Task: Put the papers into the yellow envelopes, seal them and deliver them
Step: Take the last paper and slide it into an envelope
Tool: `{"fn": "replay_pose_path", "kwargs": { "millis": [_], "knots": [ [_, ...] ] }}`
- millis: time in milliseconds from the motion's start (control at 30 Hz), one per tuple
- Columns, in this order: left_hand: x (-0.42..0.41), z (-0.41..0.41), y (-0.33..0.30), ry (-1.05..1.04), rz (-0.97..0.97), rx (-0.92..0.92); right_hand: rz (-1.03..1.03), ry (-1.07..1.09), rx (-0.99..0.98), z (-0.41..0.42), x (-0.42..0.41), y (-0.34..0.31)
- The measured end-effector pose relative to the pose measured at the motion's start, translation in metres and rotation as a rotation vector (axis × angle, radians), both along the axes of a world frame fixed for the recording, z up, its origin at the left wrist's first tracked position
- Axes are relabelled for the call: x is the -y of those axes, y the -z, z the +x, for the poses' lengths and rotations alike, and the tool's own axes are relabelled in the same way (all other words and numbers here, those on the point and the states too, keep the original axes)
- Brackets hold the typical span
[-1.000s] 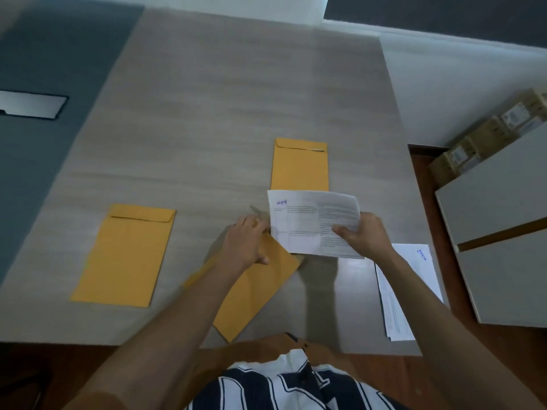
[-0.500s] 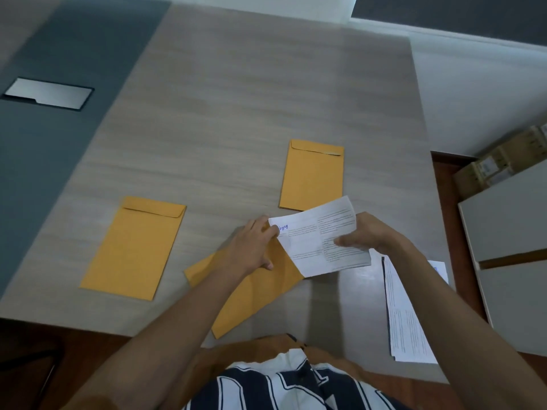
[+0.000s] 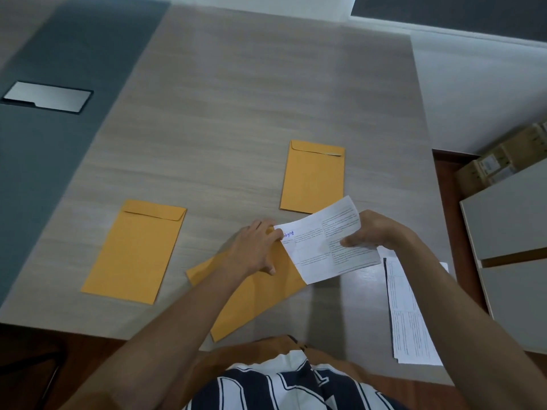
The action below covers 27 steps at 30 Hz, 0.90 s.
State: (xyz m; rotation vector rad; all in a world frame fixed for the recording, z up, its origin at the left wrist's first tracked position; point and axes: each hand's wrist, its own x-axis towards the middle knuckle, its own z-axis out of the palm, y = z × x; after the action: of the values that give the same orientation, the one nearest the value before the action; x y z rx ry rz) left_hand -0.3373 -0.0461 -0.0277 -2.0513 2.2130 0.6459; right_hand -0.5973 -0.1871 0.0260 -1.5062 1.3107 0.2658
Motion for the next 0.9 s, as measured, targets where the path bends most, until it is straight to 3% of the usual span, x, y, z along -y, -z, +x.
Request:
{"fn": "replay_pose_path", "kwargs": {
  "millis": [633,900],
  "knots": [
    [0.001,0.001,0.003,0.043,0.01,-0.039,0.058,-0.03,-0.04,0.015,-0.004,0.01],
    [-0.035,-0.015,0.01,-0.153,0.055,-0.048,-0.143,0.272,0.093,-0.001,-0.042,0.037]
  ]
}}
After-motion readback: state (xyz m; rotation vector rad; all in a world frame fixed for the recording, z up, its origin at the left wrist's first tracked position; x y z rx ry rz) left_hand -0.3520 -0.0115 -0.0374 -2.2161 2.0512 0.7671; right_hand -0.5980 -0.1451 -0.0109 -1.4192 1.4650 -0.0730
